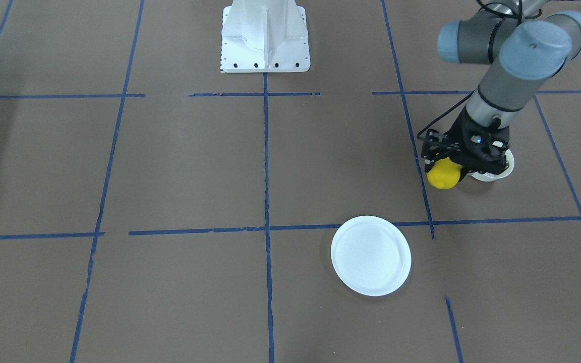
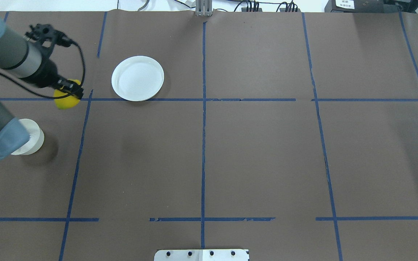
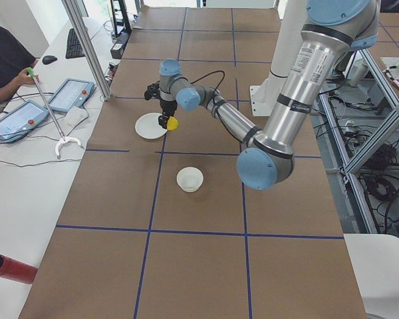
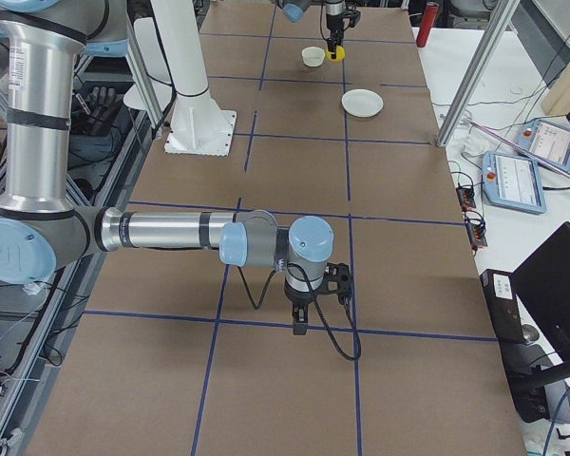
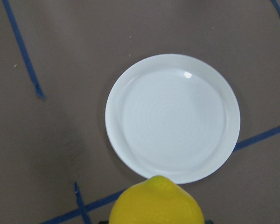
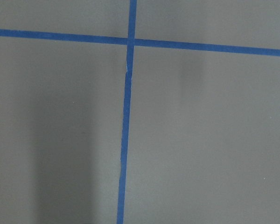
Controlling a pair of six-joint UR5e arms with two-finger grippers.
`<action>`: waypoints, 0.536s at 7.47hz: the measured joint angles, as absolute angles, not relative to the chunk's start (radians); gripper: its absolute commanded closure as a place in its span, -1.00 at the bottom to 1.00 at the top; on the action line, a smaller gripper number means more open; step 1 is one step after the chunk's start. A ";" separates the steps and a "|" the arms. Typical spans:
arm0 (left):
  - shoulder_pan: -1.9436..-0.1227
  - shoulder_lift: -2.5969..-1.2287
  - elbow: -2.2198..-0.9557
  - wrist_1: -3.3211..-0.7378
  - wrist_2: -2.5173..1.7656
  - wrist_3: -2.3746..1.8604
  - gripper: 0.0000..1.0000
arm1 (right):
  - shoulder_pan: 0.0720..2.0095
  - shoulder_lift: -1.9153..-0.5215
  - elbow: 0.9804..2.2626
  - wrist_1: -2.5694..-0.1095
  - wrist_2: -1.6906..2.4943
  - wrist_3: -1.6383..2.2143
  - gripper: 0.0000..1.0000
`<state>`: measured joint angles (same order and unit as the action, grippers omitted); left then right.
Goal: Move lemon from plate to bowl
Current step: 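Lift the lemon with the left gripper and carry it over the white bowl, then lower the lemon into the bowl and open the left gripper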
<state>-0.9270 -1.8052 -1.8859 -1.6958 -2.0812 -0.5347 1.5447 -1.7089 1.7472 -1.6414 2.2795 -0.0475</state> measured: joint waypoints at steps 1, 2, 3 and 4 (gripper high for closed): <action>-0.928 -1.686 -1.938 -1.698 -2.084 -0.535 1.00 | 1.545 -1.709 1.747 -1.641 2.279 -0.048 -1.00; -0.928 -1.616 -1.944 -1.700 -2.087 -0.538 1.00 | 1.545 -1.709 1.747 -1.641 2.279 -0.048 -1.00; -0.926 -1.589 -1.922 -1.703 -2.091 -0.541 1.00 | 1.545 -1.709 1.747 -1.641 2.279 -0.048 -1.00; -0.925 -1.580 -1.896 -1.704 -2.093 -0.541 1.00 | 1.545 -1.709 1.747 -1.641 2.279 -0.048 -1.00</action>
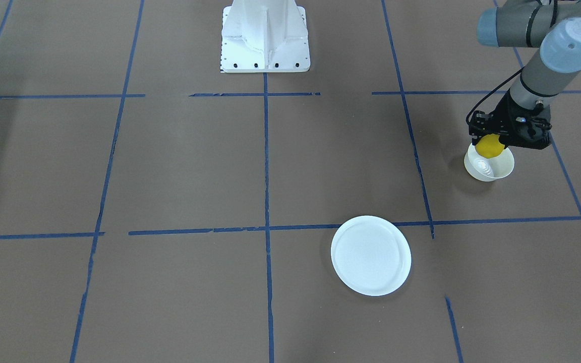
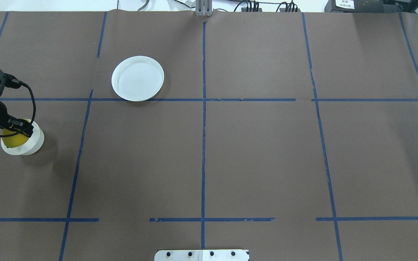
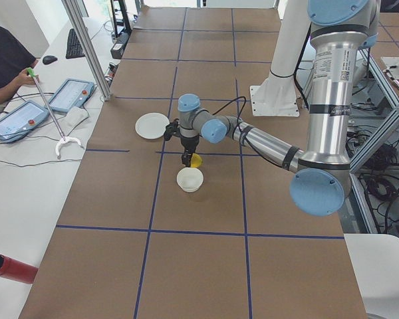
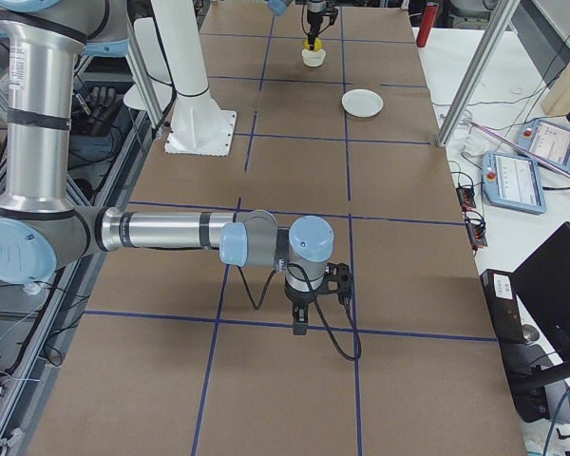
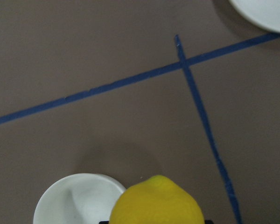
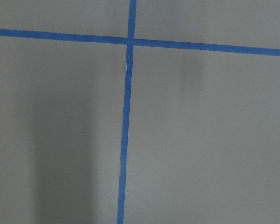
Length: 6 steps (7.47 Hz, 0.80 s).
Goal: Move lemon from plate to bowl
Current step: 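Lower the lemon into the bowl and open the left gripper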
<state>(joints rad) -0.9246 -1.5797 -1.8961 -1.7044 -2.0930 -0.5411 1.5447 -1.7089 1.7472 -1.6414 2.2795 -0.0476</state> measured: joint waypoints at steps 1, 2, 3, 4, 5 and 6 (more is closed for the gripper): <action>-0.925 -1.575 -1.878 -1.705 -2.097 -0.539 1.00 | 1.545 -1.709 1.747 -1.641 2.280 -0.048 -1.00; -0.925 -1.574 -1.858 -1.706 -2.103 -0.538 0.98 | 1.545 -1.709 1.747 -1.641 2.280 -0.048 -1.00; -0.923 -1.575 -1.840 -1.707 -2.106 -0.537 0.87 | 1.545 -1.709 1.747 -1.641 2.279 -0.048 -1.00; -0.922 -1.579 -1.824 -1.716 -2.107 -0.537 0.81 | 1.545 -1.709 1.747 -1.641 2.279 -0.048 -1.00; -0.921 -1.584 -1.804 -1.744 -2.107 -0.538 0.80 | 1.545 -1.709 1.747 -1.641 2.280 -0.048 -1.00; -0.921 -1.588 -1.783 -1.779 -2.108 -0.540 0.79 | 1.545 -1.709 1.747 -1.641 2.279 -0.048 -1.00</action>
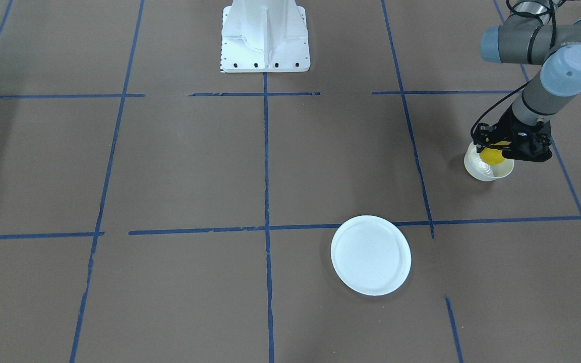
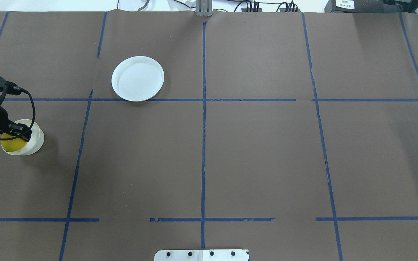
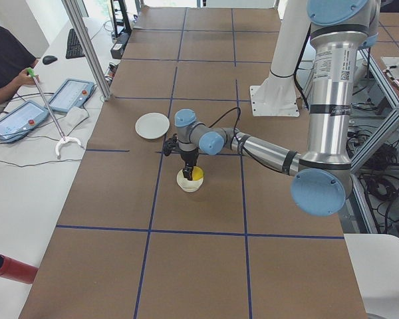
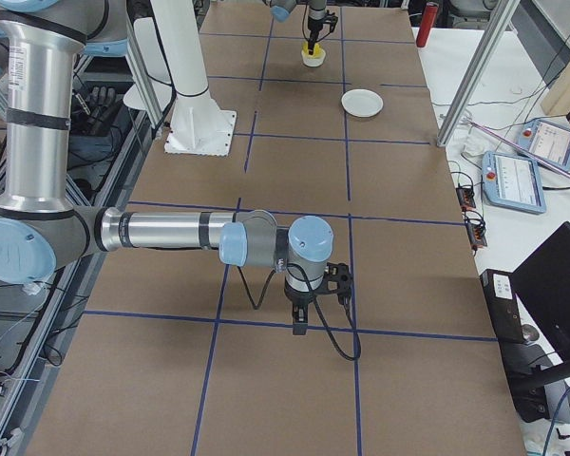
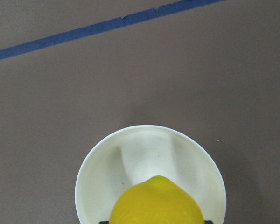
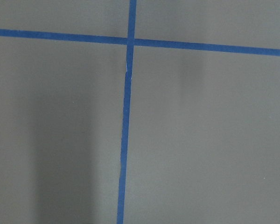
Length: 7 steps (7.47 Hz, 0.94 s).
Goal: Move lemon from plate to bowl
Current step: 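Lower the lemon into the bowl and open the left gripper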
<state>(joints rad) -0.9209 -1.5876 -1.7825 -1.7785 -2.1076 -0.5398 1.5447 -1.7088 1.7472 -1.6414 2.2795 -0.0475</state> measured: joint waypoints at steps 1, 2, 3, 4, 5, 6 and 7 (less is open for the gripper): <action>-0.921 -1.590 -1.768 -1.802 -2.108 -0.539 0.72 | 1.545 -1.709 1.747 -1.641 2.279 -0.048 -1.00; -0.920 -1.593 -1.759 -1.812 -2.107 -0.537 0.63 | 1.545 -1.709 1.747 -1.641 2.279 -0.048 -1.00; -0.920 -1.595 -1.753 -1.817 -2.107 -0.536 0.28 | 1.545 -1.709 1.747 -1.641 2.280 -0.048 -1.00; -0.920 -1.596 -1.747 -1.822 -2.106 -0.534 -0.17 | 1.545 -1.709 1.747 -1.641 2.280 -0.048 -1.00; -0.920 -1.596 -1.735 -1.836 -2.106 -0.533 -0.36 | 1.545 -1.709 1.747 -1.641 2.279 -0.048 -1.00; -0.920 -1.596 -1.721 -1.857 -2.105 -0.532 -0.49 | 1.545 -1.709 1.747 -1.641 2.280 -0.048 -1.00; -0.920 -1.595 -1.713 -1.872 -2.105 -0.531 -0.60 | 1.545 -1.709 1.747 -1.641 2.279 -0.048 -1.00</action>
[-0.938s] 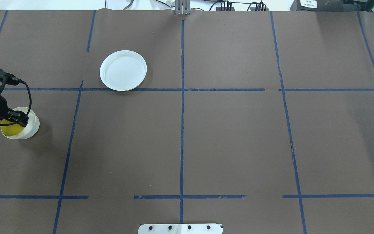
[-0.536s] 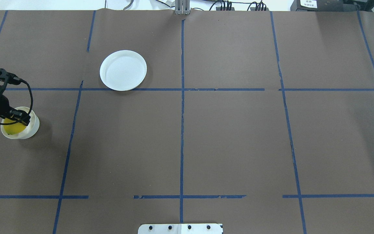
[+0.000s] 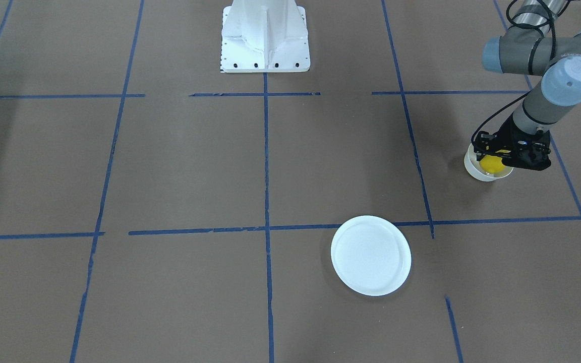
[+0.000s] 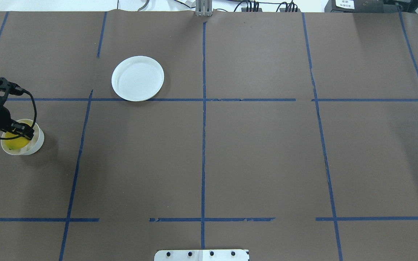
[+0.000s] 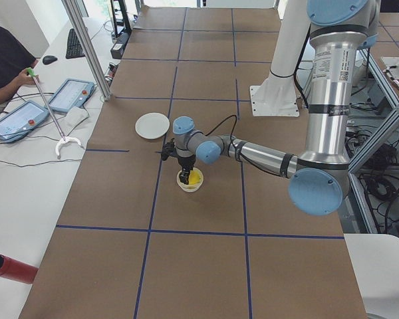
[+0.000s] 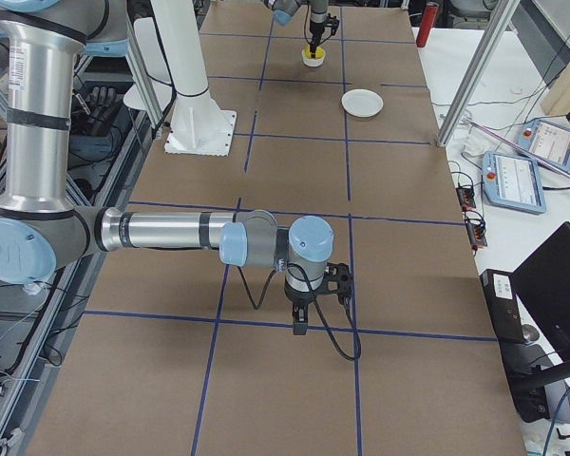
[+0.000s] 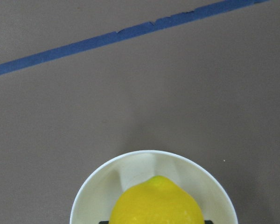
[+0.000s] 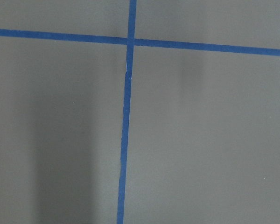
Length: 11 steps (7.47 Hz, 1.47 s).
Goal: Move lemon from plate to bowl
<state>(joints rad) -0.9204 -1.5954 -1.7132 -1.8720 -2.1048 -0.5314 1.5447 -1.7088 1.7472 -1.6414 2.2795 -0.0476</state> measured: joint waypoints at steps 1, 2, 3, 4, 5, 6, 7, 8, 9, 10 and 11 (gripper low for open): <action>-0.922 -1.595 -1.712 -1.878 -2.105 -0.532 -0.70 | 1.545 -1.709 1.747 -1.641 2.280 -0.048 -1.00; -0.928 -1.595 -1.715 -1.880 -2.105 -0.532 -0.72 | 1.545 -1.709 1.747 -1.641 2.279 -0.048 -1.00; -0.936 -1.595 -1.720 -1.881 -2.105 -0.532 -0.72 | 1.545 -1.709 1.747 -1.641 2.279 -0.048 -1.00; -0.946 -1.595 -1.723 -1.879 -2.105 -0.532 -0.74 | 1.545 -1.709 1.747 -1.641 2.280 -0.048 -1.00; -0.970 -1.592 -1.735 -1.874 -2.109 -0.532 -0.74 | 1.545 -1.709 1.747 -1.641 2.279 -0.048 -1.00; -1.016 -1.587 -1.761 -1.857 -2.126 -0.514 -0.74 | 1.545 -1.709 1.747 -1.641 2.280 -0.048 -1.00; -1.080 -1.582 -1.789 -1.812 -2.152 -0.452 -0.74 | 1.545 -1.709 1.747 -1.641 2.280 -0.048 -1.00; -1.163 -1.579 -1.814 -1.735 -2.171 -0.344 -0.75 | 1.545 -1.709 1.747 -1.641 2.280 -0.048 -1.00; -1.257 -1.577 -1.826 -1.661 -2.180 -0.224 -0.75 | 1.545 -1.709 1.747 -1.641 2.280 -0.048 -1.00; -1.369 -1.573 -1.823 -1.600 -2.184 -0.098 -0.75 | 1.545 -1.709 1.747 -1.641 2.279 -0.048 -1.00; -1.486 -1.568 -1.805 -1.551 -2.187 0.013 -0.76 | 1.545 -1.709 1.747 -1.641 2.279 -0.048 -1.00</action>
<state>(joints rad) -1.4857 -1.5678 -1.8046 -1.5513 -2.1868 0.0126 1.5447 -1.7089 1.7472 -1.6413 2.2795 -0.0475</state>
